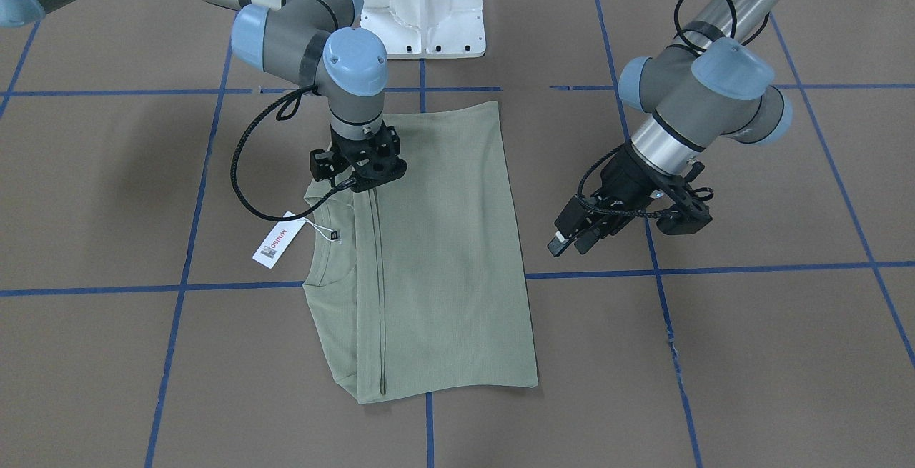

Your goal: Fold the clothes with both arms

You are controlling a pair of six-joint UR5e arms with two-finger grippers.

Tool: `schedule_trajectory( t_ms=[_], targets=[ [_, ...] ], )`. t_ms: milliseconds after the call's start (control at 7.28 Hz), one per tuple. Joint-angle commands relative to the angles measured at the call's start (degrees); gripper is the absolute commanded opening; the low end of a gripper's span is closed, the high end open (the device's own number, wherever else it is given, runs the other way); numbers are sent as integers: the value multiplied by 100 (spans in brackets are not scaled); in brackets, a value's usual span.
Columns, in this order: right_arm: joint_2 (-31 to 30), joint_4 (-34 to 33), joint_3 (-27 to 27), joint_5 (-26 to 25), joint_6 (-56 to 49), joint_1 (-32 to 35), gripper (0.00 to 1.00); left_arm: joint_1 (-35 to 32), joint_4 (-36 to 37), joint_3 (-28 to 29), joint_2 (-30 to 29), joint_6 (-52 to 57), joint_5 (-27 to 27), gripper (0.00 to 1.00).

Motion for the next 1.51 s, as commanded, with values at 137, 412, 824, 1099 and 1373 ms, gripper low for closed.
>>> schedule_trajectory(
  t_ms=[137, 412, 824, 1099, 1373],
  targets=[
    [-1048, -230, 910, 223, -802, 621, 94, -4, -35, -2, 53, 9, 0, 68],
    [-1186, -712, 1328, 190, -1011, 677, 95, -4, -18, -89, 62, 0, -105, 68],
    [23, -341, 237, 172, -416, 756, 96, -30, -9, -169, 71, 0, -123, 68],
    [599, 755, -944, 155, -9, 782, 96, -30, -26, -230, 228, 9, -132, 68],
    [959, 875, -1656, 94, -78, 888, 96, -30, -17, -230, 229, 9, -132, 68]
  ],
)
